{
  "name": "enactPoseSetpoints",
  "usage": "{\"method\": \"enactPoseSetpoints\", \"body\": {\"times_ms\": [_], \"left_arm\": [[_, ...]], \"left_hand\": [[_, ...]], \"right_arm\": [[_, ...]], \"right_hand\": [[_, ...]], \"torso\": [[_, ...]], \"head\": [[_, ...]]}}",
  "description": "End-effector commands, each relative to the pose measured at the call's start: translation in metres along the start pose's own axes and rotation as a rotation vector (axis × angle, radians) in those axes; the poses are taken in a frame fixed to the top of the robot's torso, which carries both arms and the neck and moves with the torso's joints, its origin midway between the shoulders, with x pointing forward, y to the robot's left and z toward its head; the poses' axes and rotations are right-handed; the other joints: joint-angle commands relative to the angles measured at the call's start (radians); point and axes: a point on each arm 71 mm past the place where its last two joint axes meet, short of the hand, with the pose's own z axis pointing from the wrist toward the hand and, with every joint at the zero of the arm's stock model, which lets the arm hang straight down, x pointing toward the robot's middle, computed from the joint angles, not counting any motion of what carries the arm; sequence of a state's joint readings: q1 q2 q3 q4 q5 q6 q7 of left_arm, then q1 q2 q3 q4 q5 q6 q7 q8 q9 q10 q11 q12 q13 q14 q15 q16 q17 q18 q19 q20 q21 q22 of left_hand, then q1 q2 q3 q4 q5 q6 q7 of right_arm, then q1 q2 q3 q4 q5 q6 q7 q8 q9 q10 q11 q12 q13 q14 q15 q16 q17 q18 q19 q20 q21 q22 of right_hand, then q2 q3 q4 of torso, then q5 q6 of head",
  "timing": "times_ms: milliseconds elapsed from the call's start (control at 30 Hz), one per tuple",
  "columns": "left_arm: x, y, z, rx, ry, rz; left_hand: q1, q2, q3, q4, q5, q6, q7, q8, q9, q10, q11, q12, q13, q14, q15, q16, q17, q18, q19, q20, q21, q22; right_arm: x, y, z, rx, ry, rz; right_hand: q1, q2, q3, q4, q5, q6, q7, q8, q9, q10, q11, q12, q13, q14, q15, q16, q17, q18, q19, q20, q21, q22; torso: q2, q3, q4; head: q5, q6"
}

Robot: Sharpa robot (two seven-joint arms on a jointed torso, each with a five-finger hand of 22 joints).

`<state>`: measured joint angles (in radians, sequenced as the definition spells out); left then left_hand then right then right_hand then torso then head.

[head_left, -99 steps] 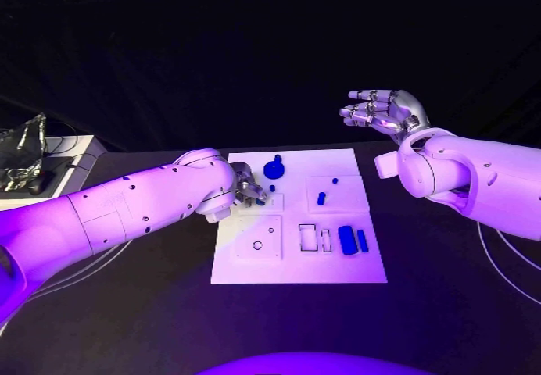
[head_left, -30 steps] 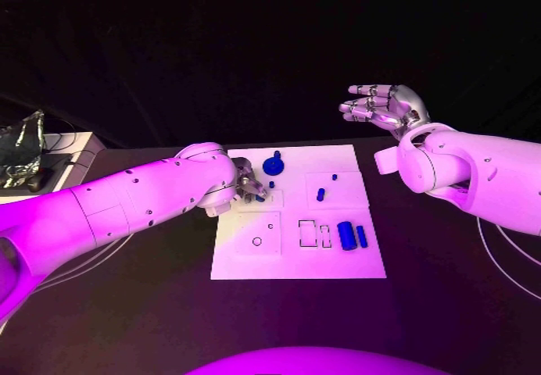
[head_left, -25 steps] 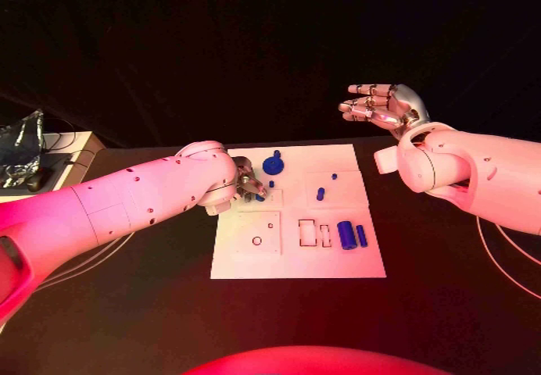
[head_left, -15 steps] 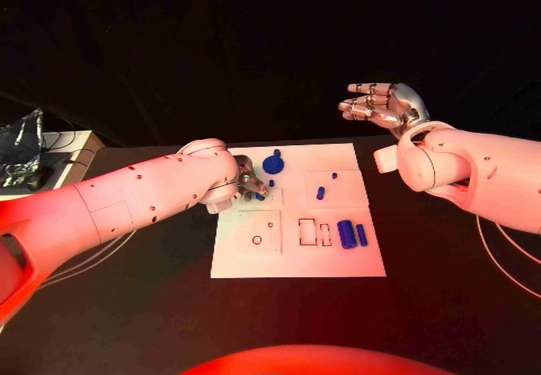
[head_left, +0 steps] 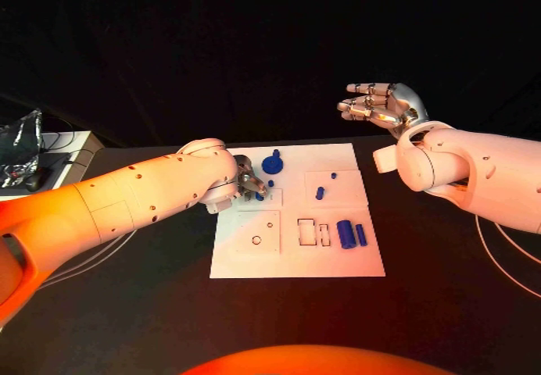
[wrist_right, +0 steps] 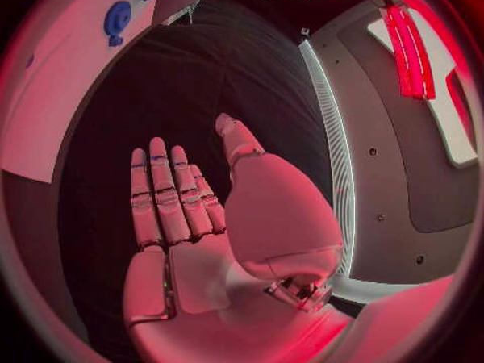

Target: Assemble the parts on the task board

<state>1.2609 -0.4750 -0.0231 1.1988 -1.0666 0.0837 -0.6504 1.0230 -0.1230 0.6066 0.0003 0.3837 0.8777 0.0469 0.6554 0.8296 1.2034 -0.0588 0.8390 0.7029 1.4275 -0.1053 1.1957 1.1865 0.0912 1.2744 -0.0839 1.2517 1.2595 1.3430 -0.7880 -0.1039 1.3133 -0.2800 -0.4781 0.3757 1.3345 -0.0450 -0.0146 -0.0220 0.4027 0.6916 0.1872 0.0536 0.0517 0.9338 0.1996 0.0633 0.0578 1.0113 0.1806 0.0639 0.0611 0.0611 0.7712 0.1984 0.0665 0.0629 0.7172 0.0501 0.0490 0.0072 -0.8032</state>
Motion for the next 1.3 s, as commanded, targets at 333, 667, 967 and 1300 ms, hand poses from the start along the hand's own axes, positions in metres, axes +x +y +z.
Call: {"method": "enactPoseSetpoints", "body": {"times_ms": [333, 667, 967, 1300], "left_arm": [[0.0147, 0.0042, 0.0038, -0.022, 0.057, -0.003], [0.0135, 0.0062, 0.004, -0.024, 0.05, -0.01], [0.0125, 0.0085, 0.0043, -0.03, 0.047, -0.011], [0.0116, 0.0116, 0.0033, -0.033, 0.042, -0.011]], "left_hand": [[0.015, -0.004, -0.066, 0.021, -0.008, 0.072, -0.059, -0.024, 0.031, -0.001, -0.008, -0.004, 0.01, 0.006, -0.001, -0.001, 0.002, -0.013, 0.01, -0.005, -0.011, 0.007], [0.041, -0.013, -0.186, 0.102, -0.014, 0.084, -0.06, -0.034, 0.041, -0.001, -0.008, -0.003, 0.014, 0.007, -0.001, 0.0, 0.004, -0.014, 0.014, -0.004, -0.018, 0.017], [0.054, -0.007, -0.278, 0.149, -0.015, 0.089, -0.06, -0.035, 0.052, -0.001, -0.007, 0.0, 0.014, 0.007, 0.001, 0.0, 0.005, -0.013, 0.017, -0.002, -0.026, 0.027], [0.072, 0.046, -0.524, 0.178, -0.017, 0.092, -0.057, -0.028, 0.062, 0.0, -0.003, 0.005, 0.013, 0.008, 0.003, 0.001, 0.006, -0.011, 0.022, 0.003, -0.031, 0.039]], "right_arm": [[0.0025, 0.0014, 0.0, -0.014, 0.025, -0.005], [0.0021, 0.0013, 0.0, -0.014, 0.026, -0.006], [0.0019, 0.0011, 0.0, -0.014, 0.027, -0.006], [0.0009, 0.0006, -0.0002, -0.013, 0.026, -0.006]], "right_hand": [[0.006, -0.01, 0.002, -0.002, 0.001, -0.012, 0.053, -0.006, -0.001, -0.006, 0.0, -0.005, -0.002, -0.013, -0.001, -0.004, -0.002, 0.006, -0.014, 0.002, -0.001, -0.002], [0.006, -0.01, 0.002, -0.002, 0.001, -0.012, 0.053, -0.006, -0.001, -0.006, 0.0, -0.005, -0.002, -0.013, -0.001, -0.004, -0.002, 0.006, -0.014, 0.002, -0.001, -0.002], [0.003, -0.009, 0.002, -0.006, 0.002, -0.014, 0.054, -0.006, -0.002, -0.009, 0.0, -0.005, -0.002, -0.018, 0.0, -0.004, -0.002, 0.006, -0.019, 0.002, -0.002, -0.002], [0.002, -0.01, 0.001, -0.007, 0.002, -0.017, 0.055, -0.006, -0.002, -0.011, 0.001, -0.005, -0.002, -0.023, 0.0, -0.005, -0.002, 0.005, -0.023, 0.003, -0.002, -0.002]], "torso": [[0.0, -0.0008, 0.0002], [0.0, -0.0007, 0.0], [0.0, -0.0012, 0.0], [0.0, -0.0021, 0.0003]], "head": [[-0.001, 0.0], [-0.001, 0.0], [-0.001, 0.001], [-0.001, 0.001]]}}
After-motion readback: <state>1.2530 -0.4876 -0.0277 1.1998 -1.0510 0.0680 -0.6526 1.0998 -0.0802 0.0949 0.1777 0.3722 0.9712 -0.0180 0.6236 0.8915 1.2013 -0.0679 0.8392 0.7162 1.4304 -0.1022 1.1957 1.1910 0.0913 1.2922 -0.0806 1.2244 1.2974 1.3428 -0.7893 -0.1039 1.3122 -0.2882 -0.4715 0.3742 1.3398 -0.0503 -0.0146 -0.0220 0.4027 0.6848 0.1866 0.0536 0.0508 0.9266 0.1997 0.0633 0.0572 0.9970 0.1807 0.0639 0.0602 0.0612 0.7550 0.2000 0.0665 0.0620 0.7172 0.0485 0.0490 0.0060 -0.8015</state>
